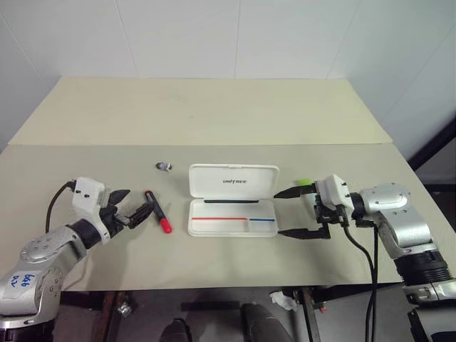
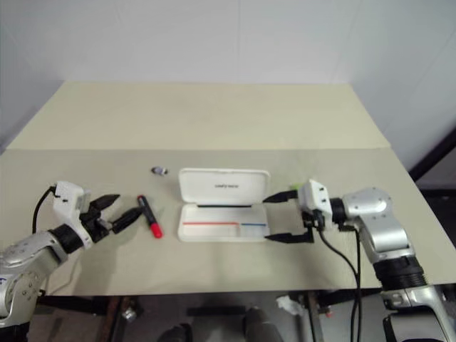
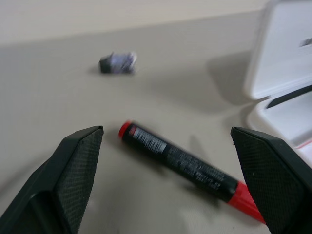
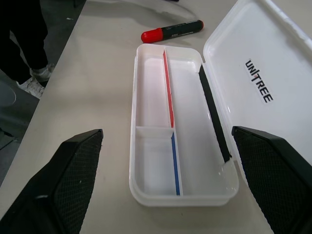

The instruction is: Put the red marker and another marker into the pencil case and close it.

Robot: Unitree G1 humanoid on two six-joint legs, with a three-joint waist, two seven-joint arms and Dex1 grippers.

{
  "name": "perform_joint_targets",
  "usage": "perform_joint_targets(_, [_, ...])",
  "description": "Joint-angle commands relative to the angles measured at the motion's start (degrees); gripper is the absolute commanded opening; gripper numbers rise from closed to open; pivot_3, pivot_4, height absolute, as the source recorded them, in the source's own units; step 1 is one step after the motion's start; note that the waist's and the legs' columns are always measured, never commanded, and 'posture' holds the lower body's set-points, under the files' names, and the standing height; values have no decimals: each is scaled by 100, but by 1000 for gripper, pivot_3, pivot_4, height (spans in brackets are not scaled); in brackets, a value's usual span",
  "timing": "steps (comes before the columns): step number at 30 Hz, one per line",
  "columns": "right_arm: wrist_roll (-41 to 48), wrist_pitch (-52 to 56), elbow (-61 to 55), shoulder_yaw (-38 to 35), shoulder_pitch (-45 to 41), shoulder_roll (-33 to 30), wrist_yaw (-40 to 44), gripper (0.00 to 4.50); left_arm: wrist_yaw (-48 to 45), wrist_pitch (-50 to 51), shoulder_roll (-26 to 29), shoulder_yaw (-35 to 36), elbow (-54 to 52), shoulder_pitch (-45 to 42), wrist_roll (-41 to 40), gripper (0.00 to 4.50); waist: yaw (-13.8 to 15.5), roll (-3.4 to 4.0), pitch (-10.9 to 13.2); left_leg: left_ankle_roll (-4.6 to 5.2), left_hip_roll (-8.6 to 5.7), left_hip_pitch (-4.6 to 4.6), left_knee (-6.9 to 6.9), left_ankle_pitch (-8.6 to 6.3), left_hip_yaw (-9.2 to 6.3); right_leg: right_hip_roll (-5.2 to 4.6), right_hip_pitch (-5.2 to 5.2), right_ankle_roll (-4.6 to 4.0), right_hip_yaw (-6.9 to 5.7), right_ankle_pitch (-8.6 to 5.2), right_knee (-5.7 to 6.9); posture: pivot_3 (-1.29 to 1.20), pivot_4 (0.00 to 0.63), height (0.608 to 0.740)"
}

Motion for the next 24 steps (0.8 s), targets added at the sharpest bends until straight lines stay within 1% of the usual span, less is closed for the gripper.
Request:
perform_joint_targets(1, [257,-192,271,-312,-181,-139,385,4484,673,675,-268,1,-595,-79,-175,4500,-1,0,0,0,-1,0,1,0,0,0,0,0,0,0,0,0,150,740])
perform_joint_targets(5, [345,-291,920,-461,-450,-144,549,4484,1158,1178,-583,-158,-759,-247,-138,4500,-2,-1,1,0,-3,0,19,0,-3,0,6,5,0,4,1,0,150,740])
perform_joint_targets(7, [190,-462,1365,-473,-592,-206,549,4484,1448,1518,-734,-325,-753,-407,-63,4500,-7,-2,1,0,-4,1,31,0,-6,0,15,8,0,7,0,0,150,740])
perform_joint_targets(9, [108,-604,1571,-437,-649,-260,600,4484,1652,1819,-852,-417,-696,-572,-41,4500,-13,-3,2,0,-5,1,44,0,-7,0,23,11,1,10,-2,0,150,740])
perform_joint_targets(14, [175,-562,1537,-449,-685,-221,503,4484,1999,2217,-994,-578,-351,-970,182,4500,-29,-4,2,0,-10,0,66,0,-15,0,36,9,3,10,-7,0,150,740])
perform_joint_targets(18, [182,-537,1430,-448,-616,-214,445,4484,2155,2517,-993,-669,70,-1301,360,4500,-34,-4,2,0,-13,22,72,0,-23,1,66,5,2,9,-15,0,150,740])
perform_joint_targets(22, [187,-478,1343,-469,-591,-214,363,4484,2179,2887,-987,-672,310,-1537,408,4500,-46,-4,3,1,-15,58,70,1,-27,0,117,-48,4,-2,-57,0,150,740])
perform_joint_targets(23, [187,-463,1321,-474,-582,-220,349,4484,2131,3020,-993,-682,363,-1592,372,4500,-53,-4,3,1,-17,73,73,1,-27,-1,138,-46,7,1,-65,0,150,740])
perform_joint_targets(24, [185,-452,1301,-476,-576,-224,337,4497,2107,3113,-1010,-686,423,-1643,360,4305,-68,-4,3,1,-16,84,73,1,-27,-1,155,-46,8,7,-78,0,150,740])
